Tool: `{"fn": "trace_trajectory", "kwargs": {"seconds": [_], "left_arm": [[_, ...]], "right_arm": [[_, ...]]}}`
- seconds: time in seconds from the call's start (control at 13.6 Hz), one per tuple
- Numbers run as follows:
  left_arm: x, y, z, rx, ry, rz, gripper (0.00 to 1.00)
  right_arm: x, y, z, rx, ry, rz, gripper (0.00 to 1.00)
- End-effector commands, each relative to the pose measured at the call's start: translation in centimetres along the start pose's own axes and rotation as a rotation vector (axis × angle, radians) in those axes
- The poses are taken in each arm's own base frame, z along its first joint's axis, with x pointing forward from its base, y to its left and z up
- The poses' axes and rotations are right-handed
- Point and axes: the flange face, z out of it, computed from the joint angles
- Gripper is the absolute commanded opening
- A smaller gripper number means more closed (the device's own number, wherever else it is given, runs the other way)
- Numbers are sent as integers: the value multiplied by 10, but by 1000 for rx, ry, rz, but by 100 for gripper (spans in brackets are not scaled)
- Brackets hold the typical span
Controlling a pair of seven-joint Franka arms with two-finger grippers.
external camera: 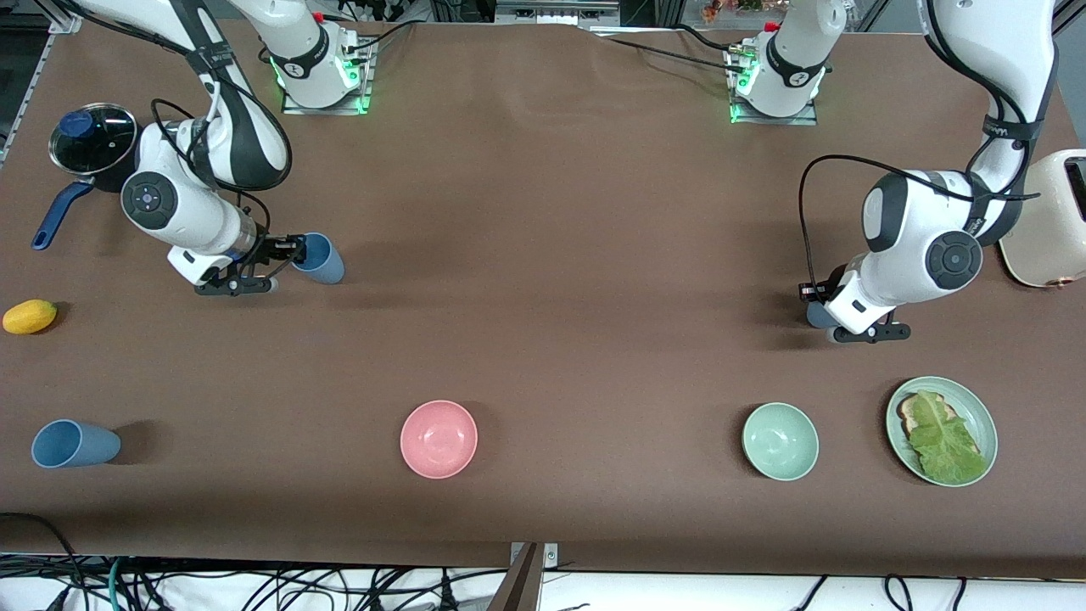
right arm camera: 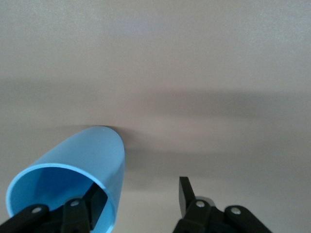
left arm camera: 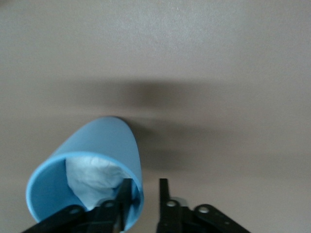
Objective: Stack blue cups with both arms
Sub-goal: 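Set down the tissue cup with the left gripper while the right gripper lifts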
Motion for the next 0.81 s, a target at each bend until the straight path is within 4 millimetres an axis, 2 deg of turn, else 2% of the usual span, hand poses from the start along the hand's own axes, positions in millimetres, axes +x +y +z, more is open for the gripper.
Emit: {"fn": "trace_trajectory", "kwargs": {"seconds": [0.0,0.15,0.37,0.52,0.74], "left_arm": [[6,3,-9,-10,18,-8,0],[10,4,-13,-10,27,-7,0],[19,12,-31,-26,59,-38,0],[18,57,-34,-31,68,-90,0],[12,154,-37,-30,91,-215,0]], "right_arm": [[-3,0,-1,-2,8,5,65],[-3,-1,1,-1,5,6,62],[-3,-1,1,0,6,7,58],[-5,-1,2,0,2,7,55],[-4,-2,2,0,3,7,53]]}}
